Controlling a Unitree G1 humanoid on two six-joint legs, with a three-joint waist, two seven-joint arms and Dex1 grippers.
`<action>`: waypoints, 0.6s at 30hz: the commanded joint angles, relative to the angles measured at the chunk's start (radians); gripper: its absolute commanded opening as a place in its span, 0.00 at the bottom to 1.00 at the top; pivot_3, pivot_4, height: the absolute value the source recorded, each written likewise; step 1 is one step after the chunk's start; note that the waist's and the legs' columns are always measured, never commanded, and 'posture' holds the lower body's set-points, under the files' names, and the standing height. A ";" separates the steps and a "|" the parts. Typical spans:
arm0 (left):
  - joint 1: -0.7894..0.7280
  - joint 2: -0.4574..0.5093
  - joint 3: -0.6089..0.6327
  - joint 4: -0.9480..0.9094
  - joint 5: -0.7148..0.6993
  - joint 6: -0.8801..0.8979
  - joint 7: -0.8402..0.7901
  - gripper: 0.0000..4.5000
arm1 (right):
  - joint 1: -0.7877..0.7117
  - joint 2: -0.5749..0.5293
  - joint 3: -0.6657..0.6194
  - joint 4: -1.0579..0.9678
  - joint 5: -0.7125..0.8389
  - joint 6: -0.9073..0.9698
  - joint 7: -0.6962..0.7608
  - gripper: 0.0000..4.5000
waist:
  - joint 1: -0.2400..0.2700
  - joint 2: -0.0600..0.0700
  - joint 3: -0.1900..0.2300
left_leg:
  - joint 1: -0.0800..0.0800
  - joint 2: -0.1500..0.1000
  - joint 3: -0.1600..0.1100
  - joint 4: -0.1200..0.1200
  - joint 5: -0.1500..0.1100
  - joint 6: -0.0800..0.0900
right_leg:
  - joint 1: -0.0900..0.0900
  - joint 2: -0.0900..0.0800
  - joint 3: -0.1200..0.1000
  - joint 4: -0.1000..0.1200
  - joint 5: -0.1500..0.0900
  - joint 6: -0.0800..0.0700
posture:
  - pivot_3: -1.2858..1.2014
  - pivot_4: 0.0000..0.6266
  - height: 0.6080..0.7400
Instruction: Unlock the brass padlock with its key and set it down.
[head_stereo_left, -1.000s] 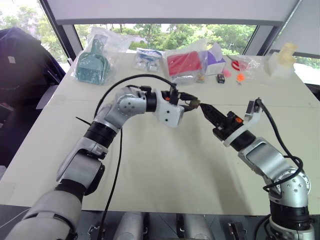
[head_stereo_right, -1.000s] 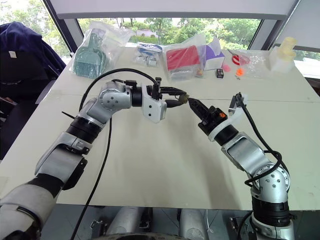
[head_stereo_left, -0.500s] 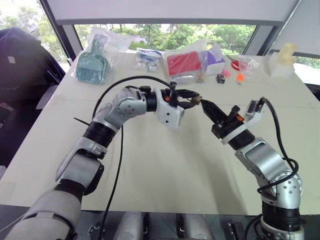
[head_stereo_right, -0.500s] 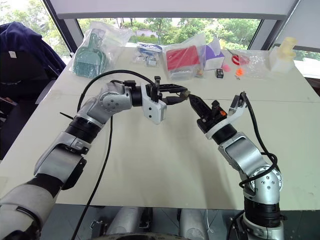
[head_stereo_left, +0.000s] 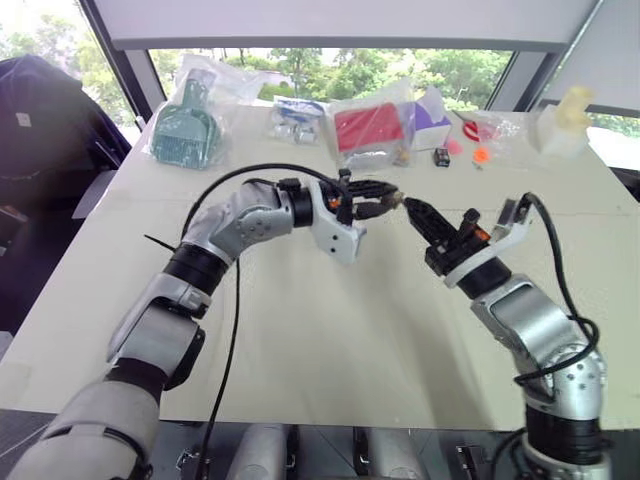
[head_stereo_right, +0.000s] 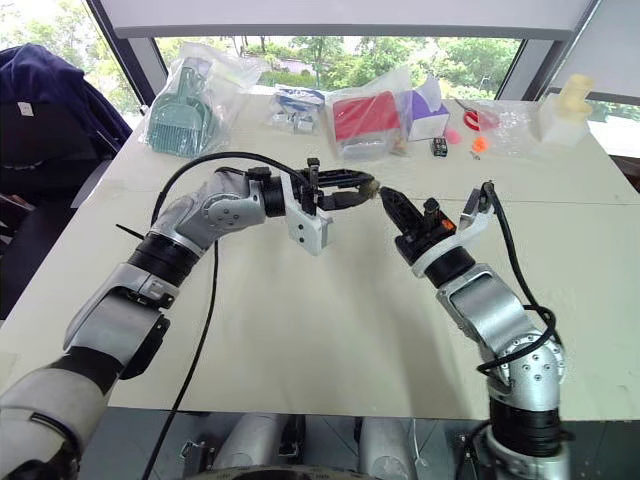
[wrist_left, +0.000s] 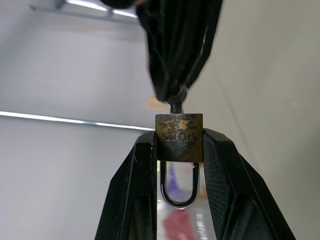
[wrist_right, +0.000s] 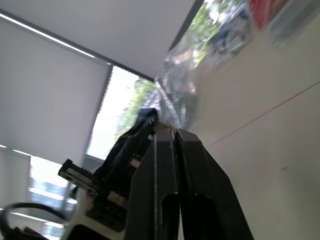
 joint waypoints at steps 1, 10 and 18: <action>-0.051 -0.003 0.015 0.009 -0.113 0.033 -0.092 0.15 | -0.017 -0.109 -0.026 -0.009 -0.122 0.058 0.139 0.43 | 0.000 0.000 0.000 | 0.000 0.000 0.000 0.000 0.000 0.000 | 0.000 0.000 0.000 0.000 0.000 0.000 | 0.52 0.24 1.00; -0.026 -0.012 0.021 -0.042 -0.176 0.063 -0.151 0.15 | -0.060 -0.187 0.040 -0.007 -0.290 0.146 0.324 0.76 | 0.000 0.000 0.000 | 0.001 0.001 0.000 0.000 0.000 0.000 | 0.000 0.001 0.001 0.000 0.000 0.000 | 0.52 0.24 1.00; 0.029 -0.001 0.016 -0.124 -0.177 0.049 -0.150 0.15 | -0.096 -0.113 0.029 0.018 -0.278 0.161 0.319 0.76 | 0.001 0.000 0.000 | 0.001 0.001 0.000 0.000 0.000 0.000 | 0.000 -0.001 0.001 0.000 0.000 0.000 | 0.52 0.24 1.00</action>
